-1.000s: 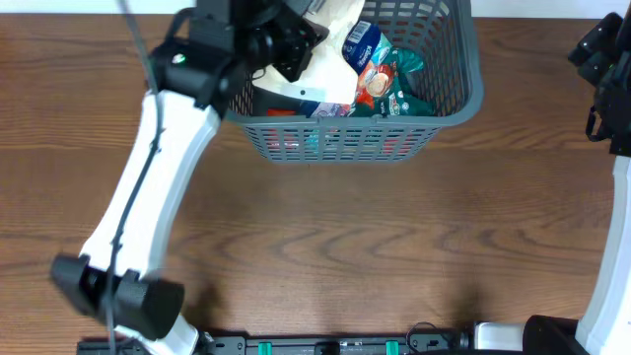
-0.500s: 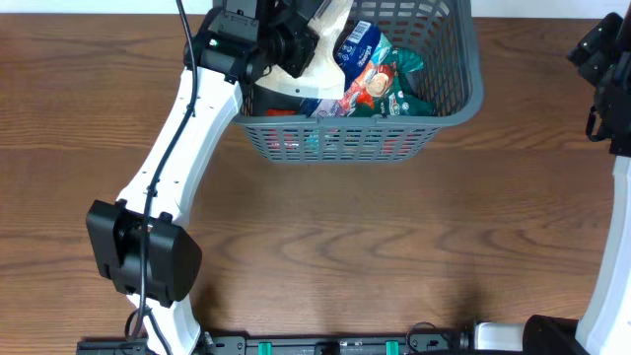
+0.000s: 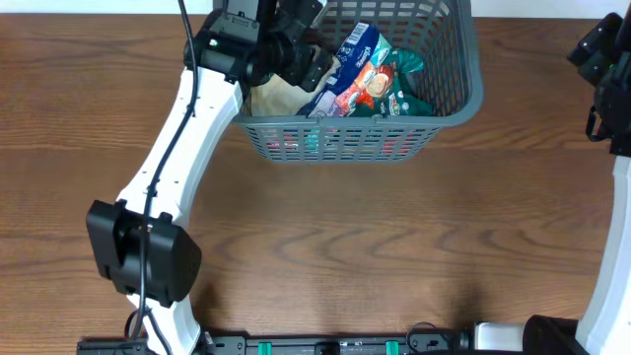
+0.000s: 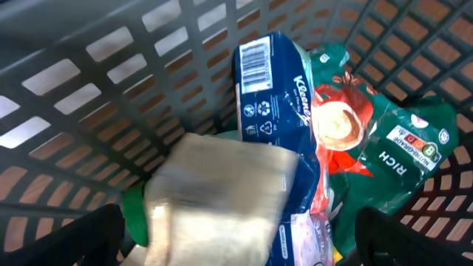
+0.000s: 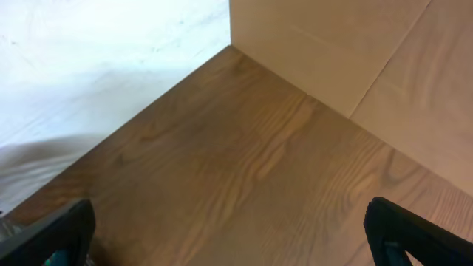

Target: Pack container

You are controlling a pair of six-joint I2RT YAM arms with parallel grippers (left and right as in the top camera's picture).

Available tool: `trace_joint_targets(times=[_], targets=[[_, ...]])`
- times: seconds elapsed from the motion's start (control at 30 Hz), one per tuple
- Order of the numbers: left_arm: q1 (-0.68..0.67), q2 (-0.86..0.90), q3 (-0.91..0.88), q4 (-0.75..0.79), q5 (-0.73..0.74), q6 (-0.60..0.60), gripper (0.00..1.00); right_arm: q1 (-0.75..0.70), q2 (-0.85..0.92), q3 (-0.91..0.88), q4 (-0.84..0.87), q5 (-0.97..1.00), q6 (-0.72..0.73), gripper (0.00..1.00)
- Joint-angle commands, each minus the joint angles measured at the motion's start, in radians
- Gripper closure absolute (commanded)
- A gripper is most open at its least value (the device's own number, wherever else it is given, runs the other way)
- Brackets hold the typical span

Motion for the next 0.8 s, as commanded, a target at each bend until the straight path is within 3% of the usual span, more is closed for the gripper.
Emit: trace_joint_targets(times=[0.0, 0.17, 0.4, 0.77], targets=[[0.007, -0.092, 0.011, 0.024, -0.011, -0.018, 0.02, -0.004, 0.003, 0.001, -0.001, 0.006, 0.014, 0.01], [0.026, -0.237, 0.011, 0.064, -0.24, -0.135, 0.01, -0.004, 0.003, 0.001, -0.001, 0.006, 0.014, 0.01], [0.103, -0.42, 0.011, -0.032, -0.703, -0.293, 0.01, -0.004, 0.003, 0.001, -0.001, 0.006, 0.014, 0.01], [0.156, -0.462, 0.011, -0.119, -0.707, -0.298, 0.01, -0.004, 0.003, 0.001, -0.001, 0.006, 0.014, 0.01]])
